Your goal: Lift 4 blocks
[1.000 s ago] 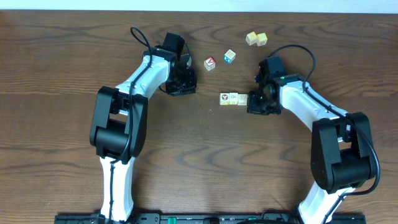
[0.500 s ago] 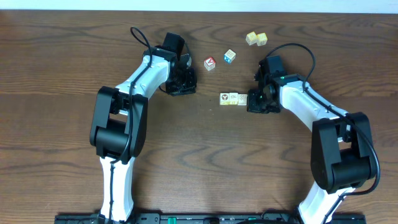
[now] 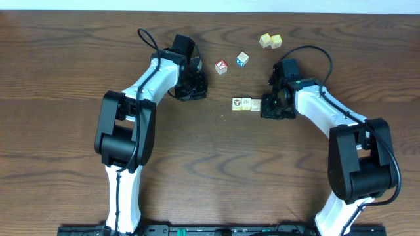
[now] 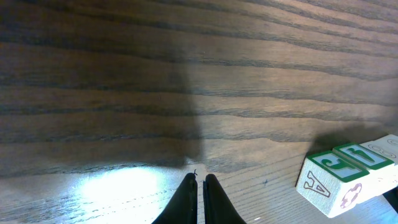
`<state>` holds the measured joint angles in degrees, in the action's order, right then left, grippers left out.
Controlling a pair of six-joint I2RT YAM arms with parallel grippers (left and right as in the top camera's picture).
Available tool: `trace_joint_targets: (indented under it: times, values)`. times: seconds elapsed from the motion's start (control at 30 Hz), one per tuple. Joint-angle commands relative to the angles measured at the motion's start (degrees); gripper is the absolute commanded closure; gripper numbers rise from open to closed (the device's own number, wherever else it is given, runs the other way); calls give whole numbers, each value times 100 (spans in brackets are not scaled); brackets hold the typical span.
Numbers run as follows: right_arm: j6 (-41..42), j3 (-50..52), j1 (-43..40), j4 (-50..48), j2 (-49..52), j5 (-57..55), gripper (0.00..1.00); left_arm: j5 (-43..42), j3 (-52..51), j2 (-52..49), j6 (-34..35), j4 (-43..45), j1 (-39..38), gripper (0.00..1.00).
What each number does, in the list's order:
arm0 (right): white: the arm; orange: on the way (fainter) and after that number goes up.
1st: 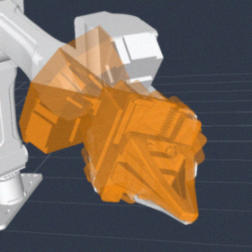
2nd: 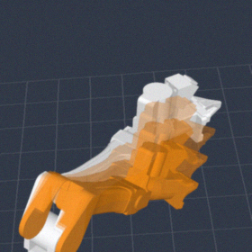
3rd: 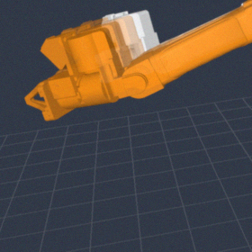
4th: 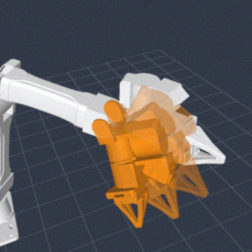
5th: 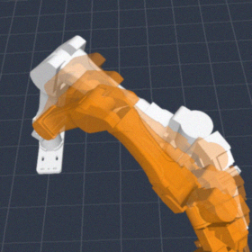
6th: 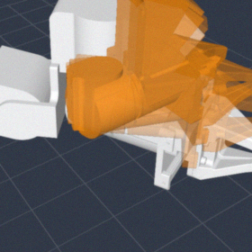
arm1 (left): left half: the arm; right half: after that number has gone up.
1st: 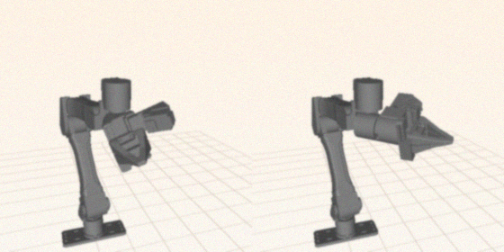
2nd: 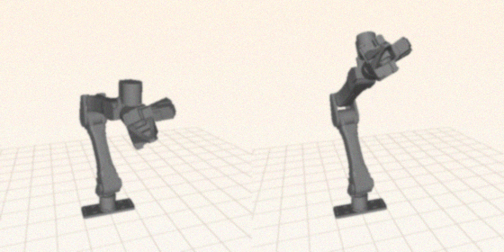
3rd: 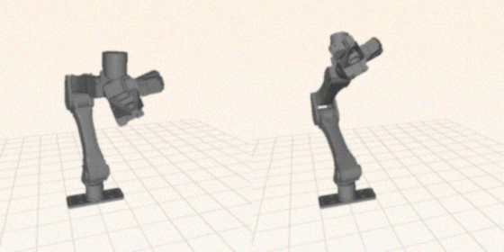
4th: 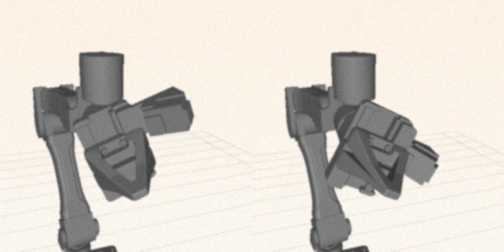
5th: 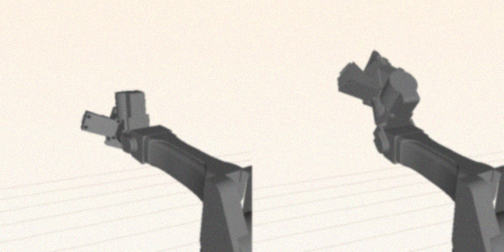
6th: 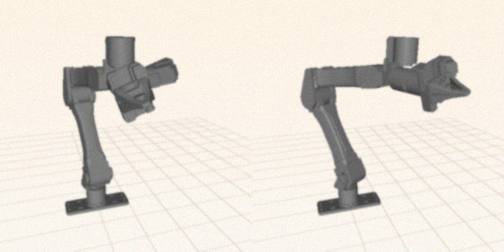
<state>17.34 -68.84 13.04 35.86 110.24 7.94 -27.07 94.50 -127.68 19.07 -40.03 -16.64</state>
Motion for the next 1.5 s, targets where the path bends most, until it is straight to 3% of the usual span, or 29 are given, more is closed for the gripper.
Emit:
trace_joint_targets:
  times: [0.0,1.07,1.47]
  values:
    - [-66,-111,90,-59,50,9,99,-13,-42,70,-79,-15,17,92]
    - [-66,-136,229,-87,44,754,99,-13,-42,70,-79,-15,17,93]
    - [-17,-133,673,-264,46,-184,99,-13,-42,70,-81,0,17,93]
